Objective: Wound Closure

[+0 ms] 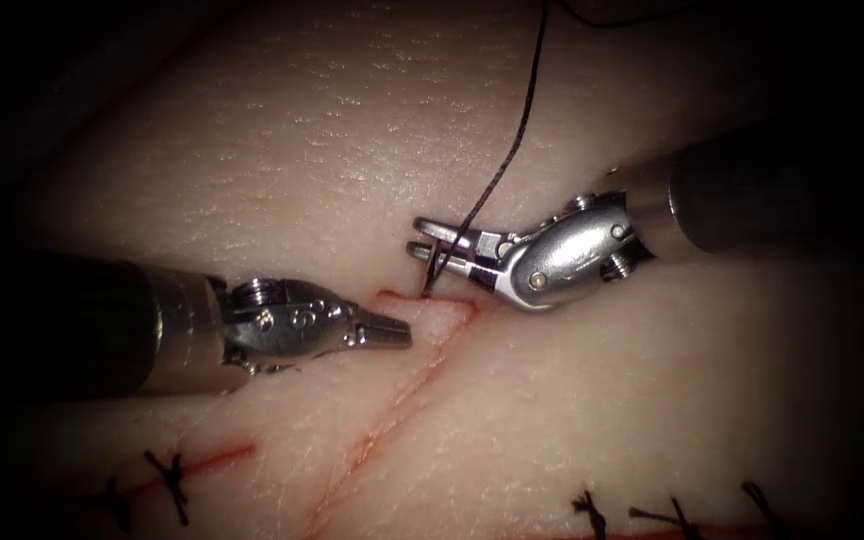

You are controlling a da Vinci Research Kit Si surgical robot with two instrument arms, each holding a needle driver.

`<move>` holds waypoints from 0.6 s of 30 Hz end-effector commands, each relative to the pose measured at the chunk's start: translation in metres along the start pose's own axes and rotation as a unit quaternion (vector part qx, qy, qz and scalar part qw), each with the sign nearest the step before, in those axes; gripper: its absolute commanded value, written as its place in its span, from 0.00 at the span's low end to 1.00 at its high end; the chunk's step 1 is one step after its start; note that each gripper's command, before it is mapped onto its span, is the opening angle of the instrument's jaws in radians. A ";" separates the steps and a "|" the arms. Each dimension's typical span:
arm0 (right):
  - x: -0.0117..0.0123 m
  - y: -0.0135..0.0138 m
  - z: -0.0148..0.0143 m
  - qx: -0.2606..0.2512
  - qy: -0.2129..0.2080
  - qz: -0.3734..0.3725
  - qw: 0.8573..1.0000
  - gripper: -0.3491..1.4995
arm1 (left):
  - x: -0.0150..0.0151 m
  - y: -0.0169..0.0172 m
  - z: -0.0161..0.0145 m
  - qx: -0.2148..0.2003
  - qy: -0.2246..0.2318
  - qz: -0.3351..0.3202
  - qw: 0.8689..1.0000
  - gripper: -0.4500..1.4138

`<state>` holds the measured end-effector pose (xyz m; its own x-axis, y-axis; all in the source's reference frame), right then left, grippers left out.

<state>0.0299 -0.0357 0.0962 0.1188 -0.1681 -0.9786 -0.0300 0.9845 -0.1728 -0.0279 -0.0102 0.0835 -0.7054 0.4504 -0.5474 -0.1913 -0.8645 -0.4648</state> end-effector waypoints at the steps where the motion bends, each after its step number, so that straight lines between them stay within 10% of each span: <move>1: -0.0003 -0.0003 0.0006 -0.002 -0.001 0.004 1.000 0.00 | 0.0000 0.0000 0.0009 0.000 0.000 -0.001 1.000 0.10; 18: 0.0035 0.0058 0.0000 -0.050 0.002 0.055 0.997 0.00 | -0.0008 0.0001 0.0037 0.004 -0.001 0.001 1.000 0.09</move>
<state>0.0294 -0.0301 0.0912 0.1069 -0.0599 -0.9925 -0.1419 0.9870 -0.0749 -0.0293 -0.0114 0.0862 -0.7079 0.4494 -0.5449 -0.1968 -0.8664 -0.4589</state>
